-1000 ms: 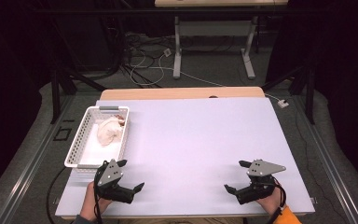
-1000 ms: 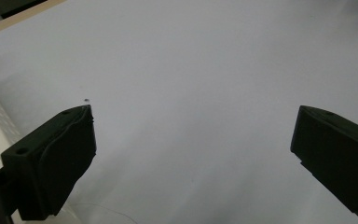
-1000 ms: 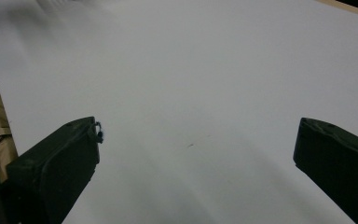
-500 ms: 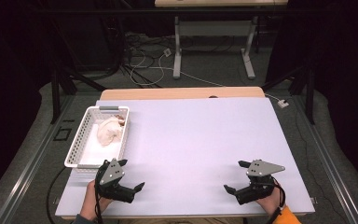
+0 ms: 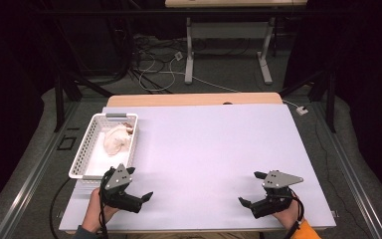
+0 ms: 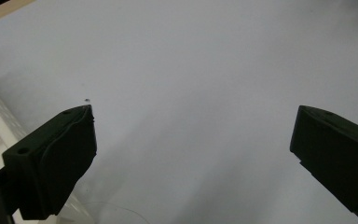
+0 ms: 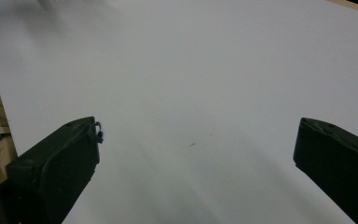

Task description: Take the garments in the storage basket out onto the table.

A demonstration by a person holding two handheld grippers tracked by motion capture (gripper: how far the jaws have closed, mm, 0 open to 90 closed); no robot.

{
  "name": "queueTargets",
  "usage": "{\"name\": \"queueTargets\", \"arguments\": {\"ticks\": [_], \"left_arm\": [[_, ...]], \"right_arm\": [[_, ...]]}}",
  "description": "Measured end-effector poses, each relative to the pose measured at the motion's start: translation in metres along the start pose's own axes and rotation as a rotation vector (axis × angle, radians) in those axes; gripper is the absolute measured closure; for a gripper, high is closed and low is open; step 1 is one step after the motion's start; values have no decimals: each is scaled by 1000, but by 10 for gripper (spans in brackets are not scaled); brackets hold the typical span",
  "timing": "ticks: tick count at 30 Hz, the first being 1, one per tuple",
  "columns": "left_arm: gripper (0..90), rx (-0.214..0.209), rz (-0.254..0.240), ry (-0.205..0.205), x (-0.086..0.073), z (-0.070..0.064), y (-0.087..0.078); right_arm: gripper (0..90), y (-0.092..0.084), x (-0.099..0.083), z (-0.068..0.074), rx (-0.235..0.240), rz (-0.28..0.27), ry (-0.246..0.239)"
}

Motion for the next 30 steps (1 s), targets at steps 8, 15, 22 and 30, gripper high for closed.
{"name": "queueTargets", "arguments": {"ticks": [8, 15, 22, 30], "left_arm": [[7, -15, 23, 2, 8, 3, -1], [6, -23, 45, 24, 16, 6, -3], [4, -23, 63, 29, 23, 12, -3], [3, -28, 71, 34, 33, 22, 2]], "right_arm": [[0, 0, 0, 0, -1, 3, 3], [0, 1, -1, 0, 1, 4, 6], [0, 1, -1, 0, 1, 6, 9], [0, 0, 1, -2, -5, -4, 4]]}}
Point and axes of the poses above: each handheld gripper's, and its own axes: y roughly forward along the jaws, x roughly out of its top, z roughly to its left, the point moved 5 cm from there along y, roughly forward along the jaws, and after that the axes turned 13 degrees about -z, right-handed, at the moved point
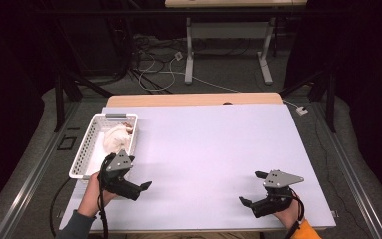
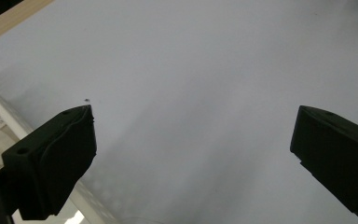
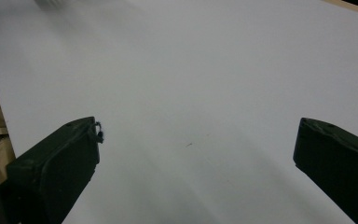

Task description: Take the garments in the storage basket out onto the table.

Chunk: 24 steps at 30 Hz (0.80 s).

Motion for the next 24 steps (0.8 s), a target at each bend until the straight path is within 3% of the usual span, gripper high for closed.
{"name": "queueTargets", "arguments": {"ticks": [11, 24], "left_arm": [[2, 22, 26, 24, 8, 20, -2], [1, 77, 41, 16, 16, 54, -11]], "right_arm": [[0, 3, -3, 1, 14, 17, 10], [0, 5, -4, 2, 19, 19, 9]]}}
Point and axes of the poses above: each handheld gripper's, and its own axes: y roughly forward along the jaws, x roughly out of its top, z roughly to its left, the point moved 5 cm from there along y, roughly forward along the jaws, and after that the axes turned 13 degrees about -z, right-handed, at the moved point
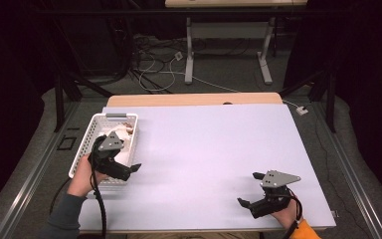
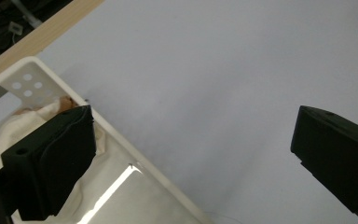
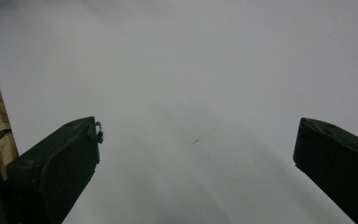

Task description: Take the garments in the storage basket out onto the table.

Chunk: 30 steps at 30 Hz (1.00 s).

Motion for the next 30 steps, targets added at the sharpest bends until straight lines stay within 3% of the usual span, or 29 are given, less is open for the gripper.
{"name": "queueTargets", "arguments": {"ticks": [4, 10, 17, 21, 30], "left_arm": [[1, 20, 5, 10, 3, 10, -3], [1, 43, 36, -11, 1, 33, -6], [1, 56, 70, -33, -2, 51, -3], [1, 60, 70, -52, -1, 64, -3], [1, 78, 134, -36, -5, 87, 6]], "right_arm": [[0, 1, -1, 0, 4, 6, 3], [0, 1, -1, 0, 9, 10, -2], [0, 2, -1, 0, 9, 12, 0], [0, 2, -1, 0, 10, 14, 0], [0, 3, -1, 0, 10, 17, -2]]}}
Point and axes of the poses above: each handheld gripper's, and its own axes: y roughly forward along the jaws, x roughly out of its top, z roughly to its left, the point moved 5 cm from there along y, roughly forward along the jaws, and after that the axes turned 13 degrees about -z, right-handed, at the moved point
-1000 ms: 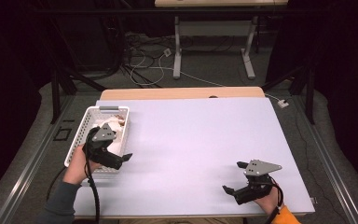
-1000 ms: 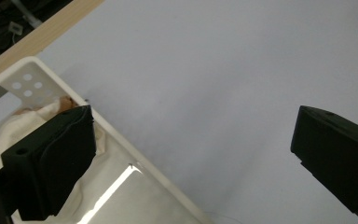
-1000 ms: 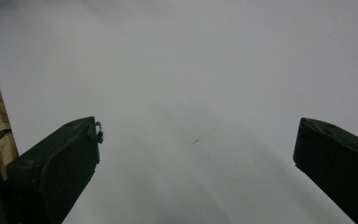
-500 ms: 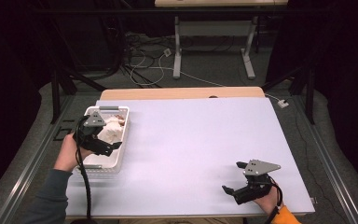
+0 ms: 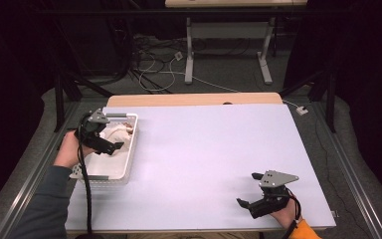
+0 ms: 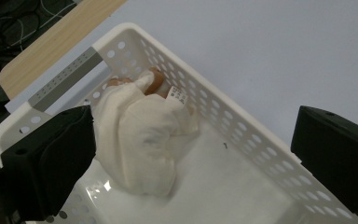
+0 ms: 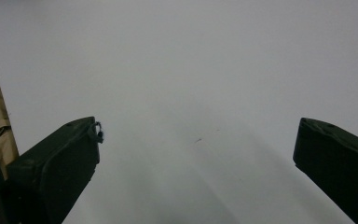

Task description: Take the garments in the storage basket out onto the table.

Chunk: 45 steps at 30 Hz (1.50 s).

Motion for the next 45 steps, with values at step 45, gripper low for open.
{"name": "queueTargets", "arguments": {"ticks": [45], "left_arm": [[13, -16, 219, -70, -24, 55, 68]], "right_arm": [[0, 0, 0, -1, 8, 3, 5]]}}
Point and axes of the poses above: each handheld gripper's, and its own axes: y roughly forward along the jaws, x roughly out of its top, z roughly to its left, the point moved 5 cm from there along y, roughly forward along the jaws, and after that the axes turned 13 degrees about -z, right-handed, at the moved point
